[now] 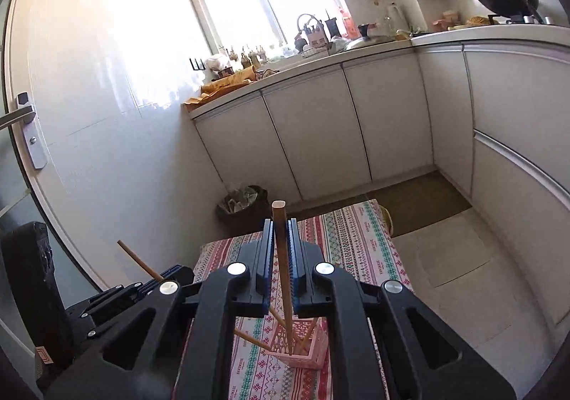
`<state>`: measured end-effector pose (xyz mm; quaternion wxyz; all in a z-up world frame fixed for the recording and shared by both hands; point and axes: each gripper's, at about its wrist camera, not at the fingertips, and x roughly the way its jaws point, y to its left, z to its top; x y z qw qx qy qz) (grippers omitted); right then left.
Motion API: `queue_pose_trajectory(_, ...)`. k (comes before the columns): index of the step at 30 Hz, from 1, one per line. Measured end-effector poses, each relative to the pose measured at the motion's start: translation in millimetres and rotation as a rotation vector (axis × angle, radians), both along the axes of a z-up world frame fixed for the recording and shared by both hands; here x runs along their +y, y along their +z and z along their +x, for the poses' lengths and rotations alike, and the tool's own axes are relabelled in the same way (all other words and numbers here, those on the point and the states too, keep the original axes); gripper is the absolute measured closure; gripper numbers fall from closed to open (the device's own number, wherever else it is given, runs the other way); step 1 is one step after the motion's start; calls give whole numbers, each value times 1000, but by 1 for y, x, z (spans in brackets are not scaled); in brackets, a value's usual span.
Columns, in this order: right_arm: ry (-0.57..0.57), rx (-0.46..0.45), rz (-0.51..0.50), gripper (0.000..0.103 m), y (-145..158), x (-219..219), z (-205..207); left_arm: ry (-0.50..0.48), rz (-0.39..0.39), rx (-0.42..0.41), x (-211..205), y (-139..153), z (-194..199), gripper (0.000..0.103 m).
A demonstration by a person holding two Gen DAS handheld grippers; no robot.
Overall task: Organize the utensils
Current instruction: 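Drop the chopstick into the pink holder with the left tool while the right tool drops its own, then move both open tools back toward the remaining chopsticks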
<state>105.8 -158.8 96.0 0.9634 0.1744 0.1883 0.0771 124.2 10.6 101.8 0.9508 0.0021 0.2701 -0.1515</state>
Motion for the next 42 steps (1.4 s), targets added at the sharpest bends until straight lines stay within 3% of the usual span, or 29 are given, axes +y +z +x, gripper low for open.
queue_pose_trajectory(15, -9, 56, 8, 95, -45, 8, 38, 34, -57, 115, 5, -53, 46, 97)
queue_pose_trajectory(17, -2, 105, 27, 92, -56, 9, 47, 28, -79, 149, 6, -63, 51, 86)
queue_pose_trajectory(19, -17, 137, 60, 90, -64, 5, 50, 52, -104, 150, 10, -65, 50, 56)
queue_pose_trajectory(23, -52, 132, 63, 69, -66, -2, 41, 75, -128, 75, 20, -51, 32, 45)
queue_pose_trajectory(25, -66, 128, 60, 67, -65, -4, 33, 81, -131, 54, 21, -43, 24, 38)
queue_pose_trajectory(28, -81, 131, 60, 66, -64, -6, 18, 90, -122, 30, 20, -36, 8, 36)
queue_pose_trajectory(34, -125, 142, 52, 50, -67, -11, -17, 100, -109, 27, 19, -36, -18, 29)
queue_pose_trajectory(39, -176, 159, 47, 23, -76, -14, -41, 138, -91, 35, 19, -43, -36, 16)
queue_pose_trajectory(42, -206, 175, 57, 14, -83, -18, -53, 153, -73, 26, 18, -46, -48, 11)
